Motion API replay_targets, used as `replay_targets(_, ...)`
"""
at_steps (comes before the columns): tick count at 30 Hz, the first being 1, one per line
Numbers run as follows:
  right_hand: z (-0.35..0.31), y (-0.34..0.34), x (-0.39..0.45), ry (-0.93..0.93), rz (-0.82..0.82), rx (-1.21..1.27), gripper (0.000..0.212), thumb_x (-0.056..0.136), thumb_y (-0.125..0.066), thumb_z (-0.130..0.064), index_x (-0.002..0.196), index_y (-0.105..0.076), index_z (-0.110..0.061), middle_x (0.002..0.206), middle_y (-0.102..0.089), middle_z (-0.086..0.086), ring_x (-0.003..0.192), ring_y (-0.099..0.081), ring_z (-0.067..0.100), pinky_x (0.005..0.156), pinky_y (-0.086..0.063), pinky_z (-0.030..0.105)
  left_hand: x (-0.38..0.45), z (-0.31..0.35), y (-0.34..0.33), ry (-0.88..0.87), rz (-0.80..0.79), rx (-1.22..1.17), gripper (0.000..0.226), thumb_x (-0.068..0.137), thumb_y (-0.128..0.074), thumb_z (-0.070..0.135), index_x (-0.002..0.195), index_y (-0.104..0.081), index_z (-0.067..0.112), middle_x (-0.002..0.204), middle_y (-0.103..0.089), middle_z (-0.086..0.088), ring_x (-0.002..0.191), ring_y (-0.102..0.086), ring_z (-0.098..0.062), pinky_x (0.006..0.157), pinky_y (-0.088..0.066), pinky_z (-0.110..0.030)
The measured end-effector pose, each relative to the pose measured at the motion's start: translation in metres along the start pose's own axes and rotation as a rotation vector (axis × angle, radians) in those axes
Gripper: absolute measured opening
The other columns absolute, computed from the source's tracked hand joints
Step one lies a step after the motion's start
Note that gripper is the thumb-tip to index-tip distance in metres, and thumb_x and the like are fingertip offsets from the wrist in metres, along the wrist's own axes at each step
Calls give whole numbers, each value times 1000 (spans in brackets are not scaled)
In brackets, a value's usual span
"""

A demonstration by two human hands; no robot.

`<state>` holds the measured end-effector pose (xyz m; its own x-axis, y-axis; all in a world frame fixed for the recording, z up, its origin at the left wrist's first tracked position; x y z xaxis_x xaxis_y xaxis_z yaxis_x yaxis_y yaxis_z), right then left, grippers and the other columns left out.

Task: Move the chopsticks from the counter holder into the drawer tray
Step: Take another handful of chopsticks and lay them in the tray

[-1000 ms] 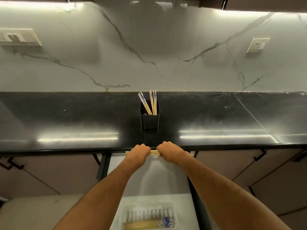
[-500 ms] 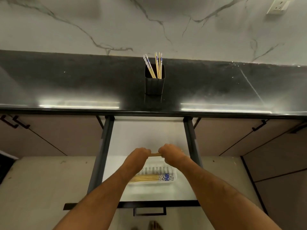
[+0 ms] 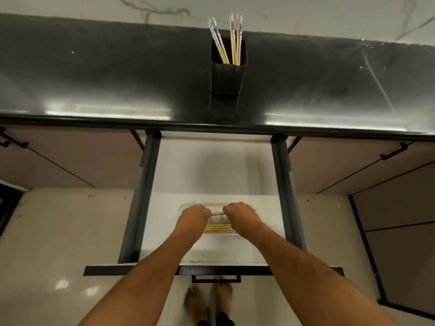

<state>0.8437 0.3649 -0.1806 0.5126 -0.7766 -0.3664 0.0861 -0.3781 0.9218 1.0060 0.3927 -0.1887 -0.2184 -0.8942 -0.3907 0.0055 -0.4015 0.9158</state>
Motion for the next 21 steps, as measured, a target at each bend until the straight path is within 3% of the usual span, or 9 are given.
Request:
replay_targets(7,-1,-19,14,28,-24,-22,18,82,-66,-1,98,-65,-9,97,-70,12,86,-68,32,70,-51,39,15,-1,-20,25,-30,40,23,87,-69,9,109,-71,16,102,-72,-6,88,-70,-21,76,-56,-32)
replay_targets(14,0,-26,17,48,18,-28,20,83,-64,-2,102,-68,-9,98,-71,12,88,-69,31,75,-54,38,20,2,-32,26,-5,51,37,82,-76,7,117,-66,15,116,-68,-8,105,-64,-22,91,-53,-34)
replay_targets(21,5,-25,10,48,29,-53,25,83,-61,-1,106,-69,-8,100,-71,12,90,-68,31,73,-54,39,14,0,-32,72,56,-58,39,87,-71,10,125,-61,15,125,-64,-7,114,-60,-21,95,-52,-32)
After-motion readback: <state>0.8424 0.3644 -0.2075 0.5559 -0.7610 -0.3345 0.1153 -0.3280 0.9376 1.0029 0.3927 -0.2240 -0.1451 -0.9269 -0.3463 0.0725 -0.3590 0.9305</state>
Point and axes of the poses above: each hand's wrist, its own x-axis towards the middle knuckle, its own y-axis out of the back of the hand, z = x × y, the point moved 2 cm from there along x, towards the middle knuckle
